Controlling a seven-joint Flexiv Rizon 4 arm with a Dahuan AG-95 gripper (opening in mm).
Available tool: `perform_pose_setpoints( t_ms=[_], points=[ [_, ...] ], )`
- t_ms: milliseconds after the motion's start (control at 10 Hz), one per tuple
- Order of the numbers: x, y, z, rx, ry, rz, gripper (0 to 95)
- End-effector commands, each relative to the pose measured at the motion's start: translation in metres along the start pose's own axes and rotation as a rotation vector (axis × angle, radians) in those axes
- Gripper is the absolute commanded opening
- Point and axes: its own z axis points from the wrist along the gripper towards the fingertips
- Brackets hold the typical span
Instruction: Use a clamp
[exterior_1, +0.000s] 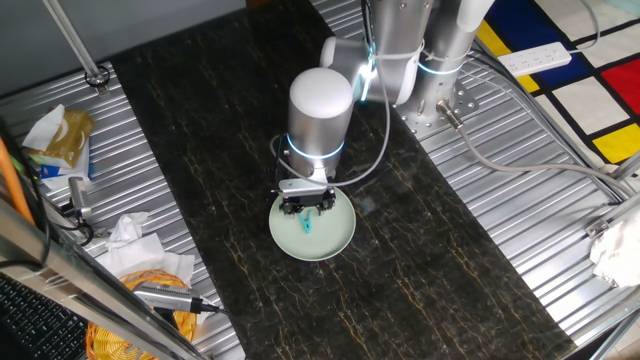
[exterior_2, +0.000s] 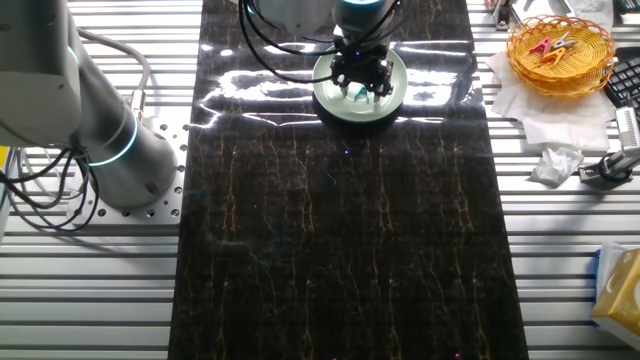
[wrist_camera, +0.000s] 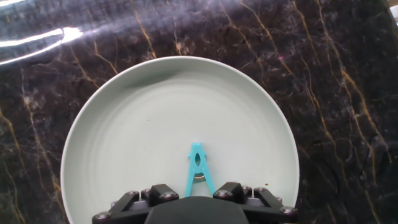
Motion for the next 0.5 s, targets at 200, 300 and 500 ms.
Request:
perform_pose_setpoints(
  t_ms=[200,300,500],
  points=[
    [0.0000,0.0004,-0.0010,-0.003,-0.002,0.002,57.0],
    [-0.0001,0.0005,-0.0010,-0.003,-0.002,0.001,57.0],
    [-0.0002,0.0005,-0.0009,-0.003,-0.004,0.004,57.0]
  ],
)
